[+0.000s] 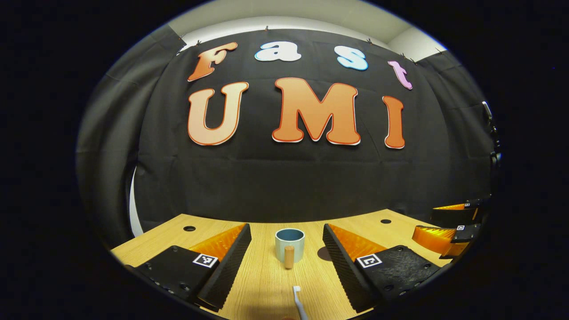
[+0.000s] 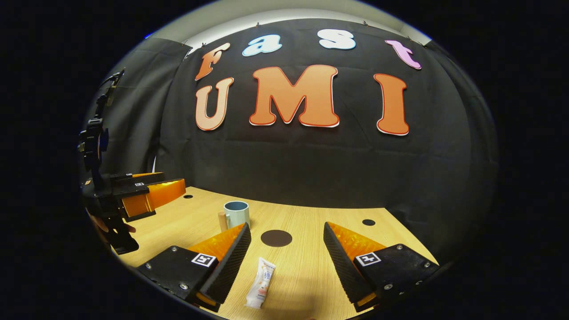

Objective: Put the toothbrush and toothpaste on the desktop into the cup, then pick up the cup and place it on the coaster on the desktop.

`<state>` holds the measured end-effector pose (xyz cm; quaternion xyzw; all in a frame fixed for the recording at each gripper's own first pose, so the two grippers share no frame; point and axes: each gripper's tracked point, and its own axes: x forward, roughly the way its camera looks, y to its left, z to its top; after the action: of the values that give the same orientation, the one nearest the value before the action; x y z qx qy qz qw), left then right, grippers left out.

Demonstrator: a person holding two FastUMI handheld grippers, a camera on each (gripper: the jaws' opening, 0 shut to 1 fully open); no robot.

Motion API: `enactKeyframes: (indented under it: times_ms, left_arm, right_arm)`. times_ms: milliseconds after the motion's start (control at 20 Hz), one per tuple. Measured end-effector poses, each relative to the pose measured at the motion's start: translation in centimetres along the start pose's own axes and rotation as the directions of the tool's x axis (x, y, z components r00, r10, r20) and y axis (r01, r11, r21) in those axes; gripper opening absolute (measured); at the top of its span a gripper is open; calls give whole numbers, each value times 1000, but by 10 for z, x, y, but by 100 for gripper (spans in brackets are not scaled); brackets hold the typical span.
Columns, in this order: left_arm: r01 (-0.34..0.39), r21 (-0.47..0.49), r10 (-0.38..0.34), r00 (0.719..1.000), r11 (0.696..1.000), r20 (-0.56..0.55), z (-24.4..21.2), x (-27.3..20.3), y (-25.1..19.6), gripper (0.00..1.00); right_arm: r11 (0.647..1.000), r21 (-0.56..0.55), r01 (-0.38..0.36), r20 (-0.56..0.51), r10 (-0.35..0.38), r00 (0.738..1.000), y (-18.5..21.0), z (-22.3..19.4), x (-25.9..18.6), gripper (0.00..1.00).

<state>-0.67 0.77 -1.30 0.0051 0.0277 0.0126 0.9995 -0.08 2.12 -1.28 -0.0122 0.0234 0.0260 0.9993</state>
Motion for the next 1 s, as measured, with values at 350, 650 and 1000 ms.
enactKeyframes:
  times_ms: [350, 650, 1000]
  left_arm:
    - [36, -53, -45, 982, 998, -182, -53, 2, -5, 98]
    - [72, -63, -90, 933, 995, -348, -95, 12, -9, 98]
    - [67, -77, -97, 856, 995, -507, -142, 1, -16, 93]
  right_arm:
    - [999, 37, -28, -122, 32, 992, 9, -38, 9, 98]
    - [995, 83, -49, -291, 71, 954, 19, -89, 25, 99]
    - [991, 117, -61, -429, 106, 897, 28, -114, 33, 95]
